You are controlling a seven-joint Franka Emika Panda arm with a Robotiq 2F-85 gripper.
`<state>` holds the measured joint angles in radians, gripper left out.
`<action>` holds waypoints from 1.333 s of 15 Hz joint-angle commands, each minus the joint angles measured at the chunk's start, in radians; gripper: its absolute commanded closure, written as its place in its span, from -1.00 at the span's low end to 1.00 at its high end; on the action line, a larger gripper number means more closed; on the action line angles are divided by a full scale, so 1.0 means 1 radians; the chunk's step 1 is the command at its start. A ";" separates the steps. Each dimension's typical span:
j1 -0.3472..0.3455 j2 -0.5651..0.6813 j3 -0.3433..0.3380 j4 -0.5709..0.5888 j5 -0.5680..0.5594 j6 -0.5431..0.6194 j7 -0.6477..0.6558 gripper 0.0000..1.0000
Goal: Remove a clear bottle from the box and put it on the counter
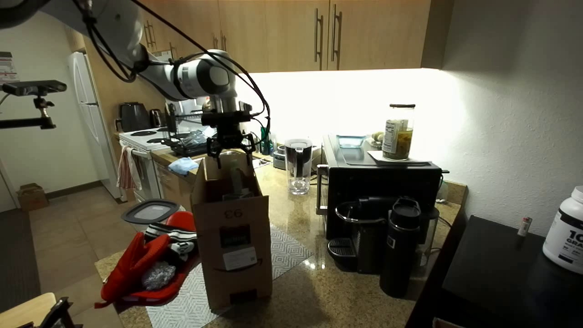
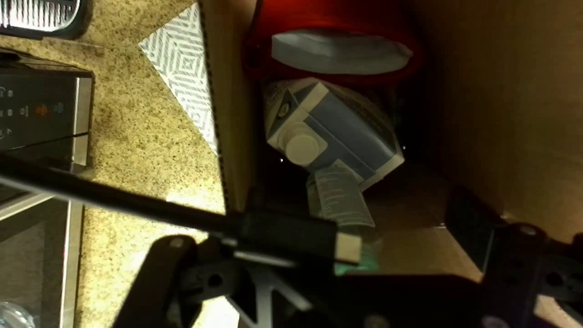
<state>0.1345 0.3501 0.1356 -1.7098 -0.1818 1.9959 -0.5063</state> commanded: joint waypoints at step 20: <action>0.011 -0.046 0.043 -0.040 -0.032 0.106 -0.001 -1.00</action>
<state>0.1471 0.3261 0.1706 -1.7114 -0.2124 2.0637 -0.5066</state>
